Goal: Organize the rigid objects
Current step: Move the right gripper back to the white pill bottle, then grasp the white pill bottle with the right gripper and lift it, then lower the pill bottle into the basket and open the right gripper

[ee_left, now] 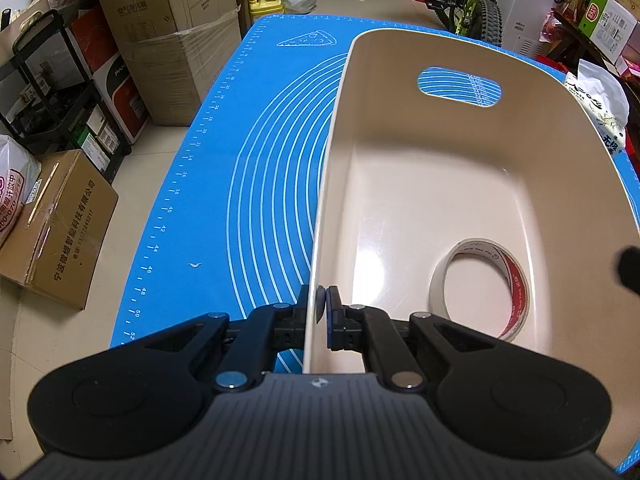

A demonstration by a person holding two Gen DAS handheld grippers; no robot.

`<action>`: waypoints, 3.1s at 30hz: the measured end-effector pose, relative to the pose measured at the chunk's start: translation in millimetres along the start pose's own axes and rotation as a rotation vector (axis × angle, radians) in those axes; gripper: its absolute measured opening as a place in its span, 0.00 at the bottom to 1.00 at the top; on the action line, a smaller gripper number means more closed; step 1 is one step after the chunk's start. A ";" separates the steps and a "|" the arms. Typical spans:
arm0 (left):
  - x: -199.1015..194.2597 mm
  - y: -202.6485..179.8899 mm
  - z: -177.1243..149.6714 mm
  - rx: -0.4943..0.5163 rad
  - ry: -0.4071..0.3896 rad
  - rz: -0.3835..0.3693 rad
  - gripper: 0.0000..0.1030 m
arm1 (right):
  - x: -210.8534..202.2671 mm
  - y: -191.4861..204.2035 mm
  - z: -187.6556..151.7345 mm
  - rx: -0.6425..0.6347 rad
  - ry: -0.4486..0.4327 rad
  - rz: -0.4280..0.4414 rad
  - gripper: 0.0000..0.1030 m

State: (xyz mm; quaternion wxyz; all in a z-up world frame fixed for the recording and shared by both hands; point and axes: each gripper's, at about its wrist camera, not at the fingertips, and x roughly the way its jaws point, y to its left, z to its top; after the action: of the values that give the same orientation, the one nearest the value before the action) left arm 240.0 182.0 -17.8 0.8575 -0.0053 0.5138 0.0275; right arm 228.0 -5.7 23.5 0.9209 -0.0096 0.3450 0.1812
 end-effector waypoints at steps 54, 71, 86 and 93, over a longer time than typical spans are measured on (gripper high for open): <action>-0.9 -2.5 -1.4 0.002 0.000 0.004 0.08 | 14.5 -61.0 -107.4 0.237 0.281 -0.254 0.63; -1.3 -2.8 -0.5 0.000 0.001 0.002 0.08 | -25.4 -65.9 -54.8 0.242 0.044 -0.312 0.63; -0.9 -4.3 -0.6 0.003 0.004 0.011 0.08 | -7.0 -20.6 12.1 0.236 -0.090 -0.185 0.63; -0.8 -3.8 -0.4 0.003 0.005 0.010 0.08 | 28.5 0.9 31.6 0.145 -0.018 -0.131 0.63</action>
State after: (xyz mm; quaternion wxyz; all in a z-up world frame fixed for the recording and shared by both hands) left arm 239.4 178.2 -17.3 0.8561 -0.0016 0.5159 0.0311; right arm 267.5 9.0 29.5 0.9322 0.0362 0.3474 0.0950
